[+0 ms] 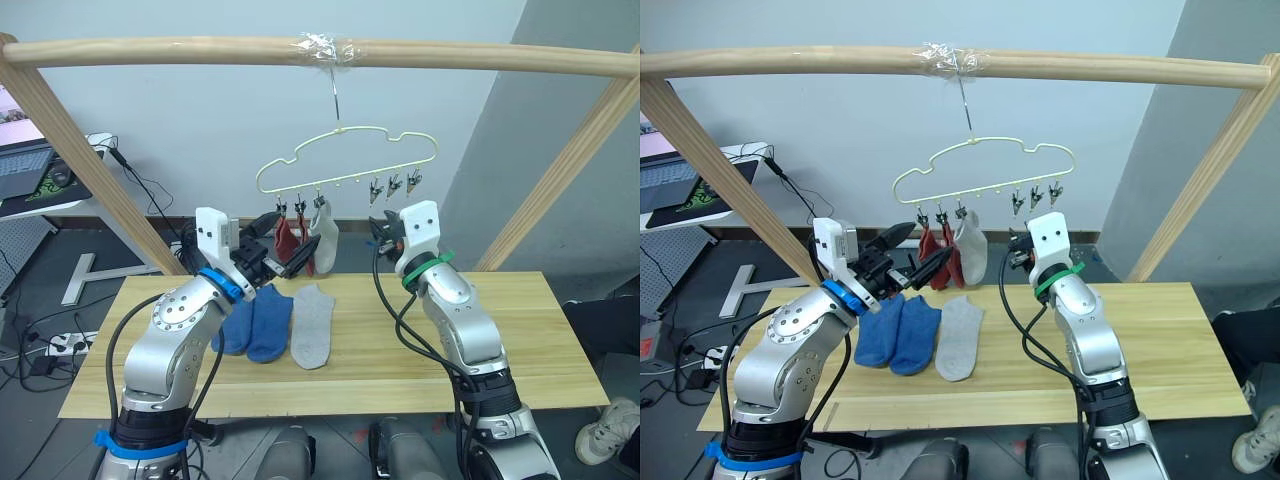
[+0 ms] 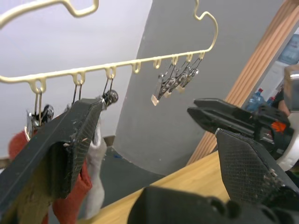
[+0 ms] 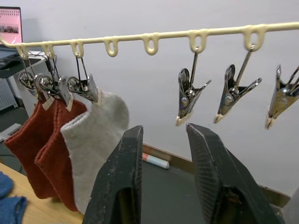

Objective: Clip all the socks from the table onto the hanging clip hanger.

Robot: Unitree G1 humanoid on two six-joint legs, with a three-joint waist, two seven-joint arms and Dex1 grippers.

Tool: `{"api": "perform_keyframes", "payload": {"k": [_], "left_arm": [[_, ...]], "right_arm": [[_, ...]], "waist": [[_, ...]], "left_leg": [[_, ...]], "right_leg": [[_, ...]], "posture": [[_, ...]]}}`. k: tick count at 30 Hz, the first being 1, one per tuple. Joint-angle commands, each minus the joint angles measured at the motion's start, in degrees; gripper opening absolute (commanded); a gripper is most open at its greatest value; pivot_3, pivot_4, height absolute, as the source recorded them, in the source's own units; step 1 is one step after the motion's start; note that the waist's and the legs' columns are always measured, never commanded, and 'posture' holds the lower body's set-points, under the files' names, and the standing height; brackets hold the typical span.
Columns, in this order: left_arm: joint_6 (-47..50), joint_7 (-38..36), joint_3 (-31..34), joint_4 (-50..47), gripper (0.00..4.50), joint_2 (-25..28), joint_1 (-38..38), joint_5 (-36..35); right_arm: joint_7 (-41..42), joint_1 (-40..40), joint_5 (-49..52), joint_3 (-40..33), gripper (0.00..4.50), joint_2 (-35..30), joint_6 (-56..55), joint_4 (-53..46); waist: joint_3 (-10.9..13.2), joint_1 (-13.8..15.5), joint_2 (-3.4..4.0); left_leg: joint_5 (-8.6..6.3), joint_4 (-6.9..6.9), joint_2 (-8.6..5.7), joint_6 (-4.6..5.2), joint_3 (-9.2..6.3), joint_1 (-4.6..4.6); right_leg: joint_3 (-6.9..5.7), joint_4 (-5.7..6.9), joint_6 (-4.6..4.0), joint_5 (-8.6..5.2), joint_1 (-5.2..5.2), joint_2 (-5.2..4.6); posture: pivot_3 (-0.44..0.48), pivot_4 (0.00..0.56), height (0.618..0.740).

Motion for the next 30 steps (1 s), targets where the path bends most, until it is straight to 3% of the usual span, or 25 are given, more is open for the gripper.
{"api": "perform_keyframes", "payload": {"k": [1, 6, 9, 13, 22, 26, 30], "left_arm": [[-1.2, 0.1, 0.1, -1.0, 4.5, 0.1, -0.9, 0.3], [-1.4, 0.3, 0.3, -1.0, 4.5, 0.0, -1.1, 0.5], [-1.5, 0.4, 0.2, -0.9, 4.5, 0.0, -1.1, 0.7], [-1.5, 0.6, 0.1, -0.8, 4.5, -0.1, -1.3, 0.7], [-1.9, 0.3, 0.1, 0.1, 4.5, -0.1, -1.9, 1.0], [-1.8, 0.4, 0.2, 0.1, 4.5, -0.1, -2.0, 1.0], [-1.8, 0.6, 0.3, 0.1, 4.5, -0.2, -1.9, 1.1]], "right_arm": [[-1.2, -2.2, 0.9, -0.9, 1.49, 0.8, -0.1, -0.3], [-2.7, -4.3, 1.5, -1.8, 1.65, 1.6, -0.1, 2.6], [-3.5, -5.0, 1.7, -2.3, 2.39, 2.1, -0.2, 3.5], [-4.0, -6.0, 1.6, -2.4, 3.88, 2.4, -0.4, 4.8], [-4.0, -8.5, 1.9, -2.5, 3.88, 3.4, -1.5, 8.1], [-3.9, -8.4, 1.9, -2.5, 3.04, 3.4, -1.2, 8.0], [-4.0, -8.6, 1.9, -2.6, 3.04, 3.5, -1.1, 8.4]], "waist": [[0.0, 0.0, 0.0], [0.0, 0.0, 0.0], [0.0, 0.0, 0.0], [0.0, 0.0, 0.0], [0.0, 0.0, 0.0], [0.0, 0.0, 0.0], [0.0, 0.0, 0.0]], "left_leg": [[0.0, 0.0, 0.0, 0.0, 0.0, 0.0], [0.0, 0.0, 0.0, 0.0, -0.01, 0.0], [0.0, -0.01, 0.0, 0.0, -0.01, 0.0], [0.0, -0.01, 0.0, 0.01, 0.01, 0.0], [0.0, 0.0, 0.0, 0.01, 0.02, 0.0], [0.0, -0.02, 0.02, 0.01, 0.0, 0.01], [0.0, -0.02, 0.0, 0.01, 0.02, 0.0]], "right_leg": [[-0.01, 0.0, 0.0, 0.0, 0.0, 0.0], [-0.03, 0.0, -0.22, 0.13, 0.0, 0.01], [-0.03, 0.0, -0.22, 0.13, 0.0, 0.02], [-0.04, 0.0, -0.22, 0.13, -0.02, 0.02], [-0.04, 0.02, -0.23, 0.14, -0.02, 0.03], [-0.06, 0.02, -0.25, 0.15, -0.02, 0.05], [-0.04, 0.0, -0.26, 0.15, -0.02, 0.04]], "posture": [[0.044, 0.128, 0.74], [0.047, 0.13, 0.74], [0.05, 0.13, 0.74], [0.05, 0.132, 0.74], [0.047, 0.137, 0.74], [0.05, 0.141, 0.74], [0.055, 0.146, 0.74]]}}
